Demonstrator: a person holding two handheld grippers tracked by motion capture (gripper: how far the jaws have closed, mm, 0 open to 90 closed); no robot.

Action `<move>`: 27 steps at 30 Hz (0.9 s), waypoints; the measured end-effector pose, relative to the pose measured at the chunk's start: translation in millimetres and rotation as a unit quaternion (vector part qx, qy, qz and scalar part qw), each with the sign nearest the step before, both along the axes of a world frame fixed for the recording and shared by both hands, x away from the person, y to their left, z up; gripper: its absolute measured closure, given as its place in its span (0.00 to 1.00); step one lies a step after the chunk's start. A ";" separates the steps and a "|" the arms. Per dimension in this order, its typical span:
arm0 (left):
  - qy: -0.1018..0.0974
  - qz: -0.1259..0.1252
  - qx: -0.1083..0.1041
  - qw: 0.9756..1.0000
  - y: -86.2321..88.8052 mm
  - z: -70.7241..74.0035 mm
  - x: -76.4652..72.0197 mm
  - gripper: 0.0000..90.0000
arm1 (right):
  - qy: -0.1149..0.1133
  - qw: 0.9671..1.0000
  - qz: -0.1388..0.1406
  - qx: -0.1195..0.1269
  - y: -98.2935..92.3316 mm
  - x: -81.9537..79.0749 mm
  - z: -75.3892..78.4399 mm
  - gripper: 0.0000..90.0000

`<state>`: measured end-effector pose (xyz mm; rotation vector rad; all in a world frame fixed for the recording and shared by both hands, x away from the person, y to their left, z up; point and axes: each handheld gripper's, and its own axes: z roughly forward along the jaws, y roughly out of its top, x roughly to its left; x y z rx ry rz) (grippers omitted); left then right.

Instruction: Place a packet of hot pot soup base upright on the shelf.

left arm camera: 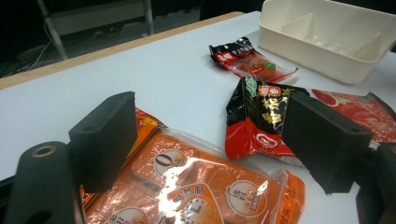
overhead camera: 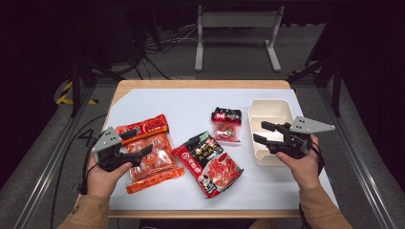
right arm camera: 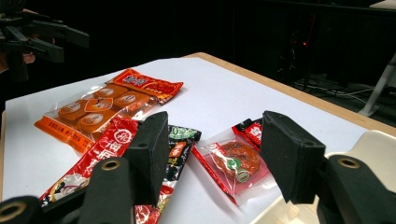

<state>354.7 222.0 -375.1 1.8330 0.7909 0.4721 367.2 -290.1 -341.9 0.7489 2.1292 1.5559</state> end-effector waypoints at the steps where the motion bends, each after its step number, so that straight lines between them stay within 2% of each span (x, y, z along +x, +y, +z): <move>1: 0.000 0.000 0.001 1.000 -0.6 0.6 0.4 0.21 | 0.001 1.000 0.000 0.001 -0.4 0.0 0.1 0.48; 4: 0.007 0.001 -0.006 1.000 -4.2 3.4 1.1 0.19 | 0.002 1.000 -0.005 0.004 -3.2 0.3 1.2 0.48; 9: -0.002 -0.003 -0.010 1.000 -9.3 10.9 3.6 0.18 | 0.013 1.000 -0.008 0.011 -5.6 2.3 1.0 0.47; 20: -0.010 -0.014 -0.017 1.000 -29.0 24.9 13.0 0.19 | 0.009 1.000 -0.012 0.007 -8.0 0.9 6.3 0.47; 27: -0.013 -0.019 -0.023 0.999 -38.9 27.8 25.9 0.19 | 0.012 1.000 -0.020 0.006 -11.0 2.2 6.3 0.46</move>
